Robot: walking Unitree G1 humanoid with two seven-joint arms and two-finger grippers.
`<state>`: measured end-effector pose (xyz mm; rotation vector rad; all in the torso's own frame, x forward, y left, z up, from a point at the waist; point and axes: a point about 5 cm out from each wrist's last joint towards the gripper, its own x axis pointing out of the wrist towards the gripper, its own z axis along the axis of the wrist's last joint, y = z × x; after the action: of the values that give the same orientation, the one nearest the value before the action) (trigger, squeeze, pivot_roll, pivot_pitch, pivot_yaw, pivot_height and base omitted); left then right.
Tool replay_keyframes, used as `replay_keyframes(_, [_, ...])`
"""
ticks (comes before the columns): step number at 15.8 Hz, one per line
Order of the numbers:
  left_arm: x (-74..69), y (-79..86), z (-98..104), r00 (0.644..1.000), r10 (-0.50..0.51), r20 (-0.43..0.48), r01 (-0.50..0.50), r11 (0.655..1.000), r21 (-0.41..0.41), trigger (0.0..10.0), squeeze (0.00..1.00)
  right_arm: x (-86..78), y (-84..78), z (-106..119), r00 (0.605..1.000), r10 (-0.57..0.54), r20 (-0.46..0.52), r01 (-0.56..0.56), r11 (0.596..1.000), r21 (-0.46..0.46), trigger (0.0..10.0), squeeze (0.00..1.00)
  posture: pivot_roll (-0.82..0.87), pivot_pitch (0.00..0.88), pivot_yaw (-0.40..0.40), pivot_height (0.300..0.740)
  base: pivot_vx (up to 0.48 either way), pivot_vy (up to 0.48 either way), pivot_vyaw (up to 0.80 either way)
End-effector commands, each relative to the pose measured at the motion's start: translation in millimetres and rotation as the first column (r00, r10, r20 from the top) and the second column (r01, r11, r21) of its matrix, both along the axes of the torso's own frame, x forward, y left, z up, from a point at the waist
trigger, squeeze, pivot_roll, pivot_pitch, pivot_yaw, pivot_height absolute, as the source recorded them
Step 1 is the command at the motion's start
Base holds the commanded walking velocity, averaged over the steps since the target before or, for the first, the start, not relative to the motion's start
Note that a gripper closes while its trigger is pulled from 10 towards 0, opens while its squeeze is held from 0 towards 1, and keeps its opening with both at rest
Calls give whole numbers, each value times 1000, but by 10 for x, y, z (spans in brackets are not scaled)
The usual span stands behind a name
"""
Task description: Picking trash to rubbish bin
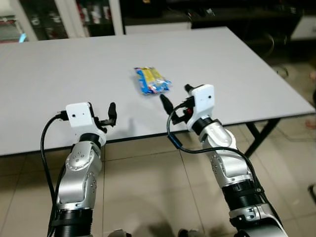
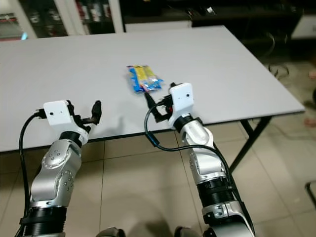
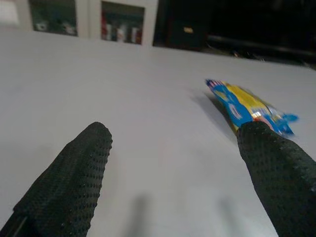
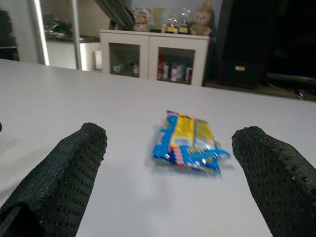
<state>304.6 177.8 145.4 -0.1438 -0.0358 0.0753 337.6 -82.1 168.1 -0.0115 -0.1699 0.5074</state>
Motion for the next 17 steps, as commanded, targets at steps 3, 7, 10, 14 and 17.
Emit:
replay_keyframes(3, [27,13,32,999,31,27,-31,999,-14,10000,0,32,-13,30,1000,19,16,-19,1000,-14,10000,0,-56,19,-26,740,0,0,0])
replay_keyframes(7, [14,78,49,999,33,36,-34,999,7,10000,0,44,46,43,999,32,19,-32,999,4,10000,0,-22,9,-19,740,0,0,0])
replay_keyframes(10, [37,157,125,998,22,64,-25,999,41,10000,0,59,100,35,999,36,18,-36,999,22,10000,0,-8,10,-6,740,0,0,0])
replay_keyframes(14, [25,144,106,998,6,58,-9,999,45,10000,0,54,69,17,999,35,23,-36,999,15,10000,0,-17,2,-6,740,339,0,0])
replay_keyframes(17, [26,121,79,999,4,48,-6,999,44,10000,0,42,81,21,999,44,29,-44,999,9,10000,0,-19,0,-7,740,459,0,0])
